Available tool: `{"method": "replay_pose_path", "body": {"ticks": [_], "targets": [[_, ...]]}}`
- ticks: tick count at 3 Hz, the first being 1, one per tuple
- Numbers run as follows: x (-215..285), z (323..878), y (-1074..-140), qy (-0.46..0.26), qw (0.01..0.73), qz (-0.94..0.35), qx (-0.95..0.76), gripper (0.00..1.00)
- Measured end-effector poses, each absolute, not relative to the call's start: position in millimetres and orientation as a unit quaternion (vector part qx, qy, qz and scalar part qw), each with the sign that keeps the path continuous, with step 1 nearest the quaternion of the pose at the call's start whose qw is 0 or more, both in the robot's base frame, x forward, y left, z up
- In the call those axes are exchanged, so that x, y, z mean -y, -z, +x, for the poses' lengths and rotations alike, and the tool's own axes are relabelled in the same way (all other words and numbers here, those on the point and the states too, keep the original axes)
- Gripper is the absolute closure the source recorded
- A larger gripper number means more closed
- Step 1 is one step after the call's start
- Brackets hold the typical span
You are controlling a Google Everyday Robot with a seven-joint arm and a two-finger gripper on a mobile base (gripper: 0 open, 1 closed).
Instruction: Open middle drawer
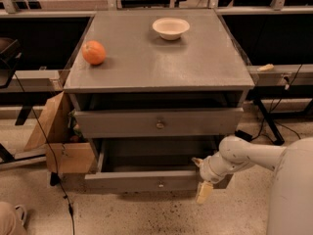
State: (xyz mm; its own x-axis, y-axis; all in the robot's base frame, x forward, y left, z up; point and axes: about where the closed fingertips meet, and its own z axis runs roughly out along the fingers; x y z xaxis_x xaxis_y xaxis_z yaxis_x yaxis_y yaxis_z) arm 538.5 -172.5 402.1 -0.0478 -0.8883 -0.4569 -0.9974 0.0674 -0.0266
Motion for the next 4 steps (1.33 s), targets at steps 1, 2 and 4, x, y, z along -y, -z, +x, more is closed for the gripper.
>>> {"method": "replay_pose_path", "body": {"ticks": [1,2,4], "targets": [[161.5,523.8,-397.3,-0.165,0.181,-0.679,-0.692,0.19],[161.1,523.9,-399.5,-0.166,0.181,-0.679,-0.691,0.42],[160.8,513.2,-401.1,-0.17,0.186,-0.683,-0.686,0.88]]}}
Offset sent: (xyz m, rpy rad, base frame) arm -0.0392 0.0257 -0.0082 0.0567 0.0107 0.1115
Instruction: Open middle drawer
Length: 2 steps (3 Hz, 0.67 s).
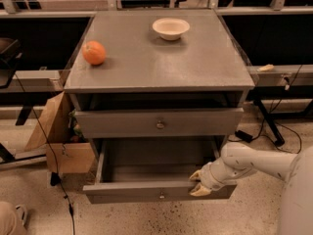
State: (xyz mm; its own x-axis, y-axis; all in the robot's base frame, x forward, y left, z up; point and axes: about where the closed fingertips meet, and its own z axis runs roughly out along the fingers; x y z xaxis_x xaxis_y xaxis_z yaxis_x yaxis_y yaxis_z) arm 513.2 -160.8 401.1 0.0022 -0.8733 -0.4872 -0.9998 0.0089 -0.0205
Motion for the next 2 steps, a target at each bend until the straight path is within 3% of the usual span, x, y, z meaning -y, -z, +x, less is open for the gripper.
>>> {"method": "replay_pose_path", "body": {"ticks": [1,2], "targets": [[160.8,513.2,-402.4,-0.17,0.186,-0.683,-0.685,1.0],[160.8,512.7,-402.4,-0.17,0.186,-0.683,-0.685,0.84]]}}
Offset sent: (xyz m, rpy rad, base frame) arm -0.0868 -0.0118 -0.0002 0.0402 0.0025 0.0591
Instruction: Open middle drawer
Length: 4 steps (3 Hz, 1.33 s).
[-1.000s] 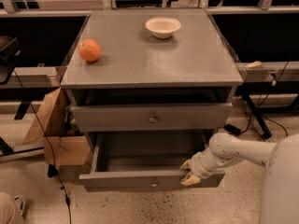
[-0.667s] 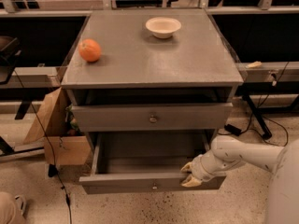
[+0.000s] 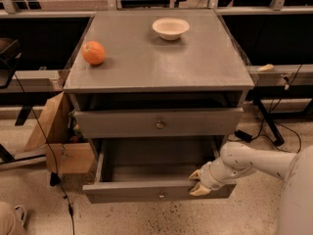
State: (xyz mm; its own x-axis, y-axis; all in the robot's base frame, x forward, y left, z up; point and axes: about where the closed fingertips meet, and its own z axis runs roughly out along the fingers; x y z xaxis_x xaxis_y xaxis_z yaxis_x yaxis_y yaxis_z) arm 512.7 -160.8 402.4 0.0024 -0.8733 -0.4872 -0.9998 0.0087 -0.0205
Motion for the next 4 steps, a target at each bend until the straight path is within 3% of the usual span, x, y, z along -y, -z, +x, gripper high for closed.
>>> {"method": "replay_pose_path", "body": {"ticks": [3,4], "targets": [[161.1,481.4,-400.0,-0.18,0.189,-0.692,-0.673,0.14],[159.5,457.1,-398.4,-0.185,0.196,-0.698,-0.663,0.0]]}}
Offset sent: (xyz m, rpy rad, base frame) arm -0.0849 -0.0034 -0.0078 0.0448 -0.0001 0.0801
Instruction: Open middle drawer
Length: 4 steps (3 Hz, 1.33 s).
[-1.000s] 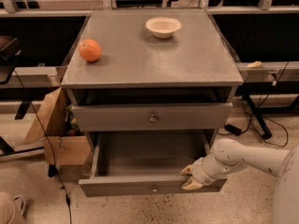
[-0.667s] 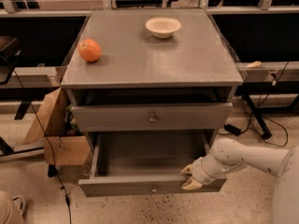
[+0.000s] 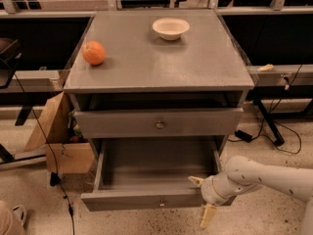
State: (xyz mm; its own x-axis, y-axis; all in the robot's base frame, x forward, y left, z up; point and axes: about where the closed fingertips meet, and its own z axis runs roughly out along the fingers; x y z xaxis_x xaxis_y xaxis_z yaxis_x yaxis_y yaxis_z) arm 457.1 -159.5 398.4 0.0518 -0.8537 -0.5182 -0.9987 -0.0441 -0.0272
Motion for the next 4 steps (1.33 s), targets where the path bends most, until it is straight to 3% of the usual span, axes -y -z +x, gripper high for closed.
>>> {"method": "replay_pose_path", "body": {"ticks": [1,2,4], "targets": [[159.4,457.1,-398.3,-0.185,0.196,-0.698,-0.663,0.0],[159.4,457.1,-398.3,-0.185,0.196,-0.698,-0.663,0.18],[159.4,457.0,-398.3,-0.185,0.195,-0.698,-0.663,0.65]]}}
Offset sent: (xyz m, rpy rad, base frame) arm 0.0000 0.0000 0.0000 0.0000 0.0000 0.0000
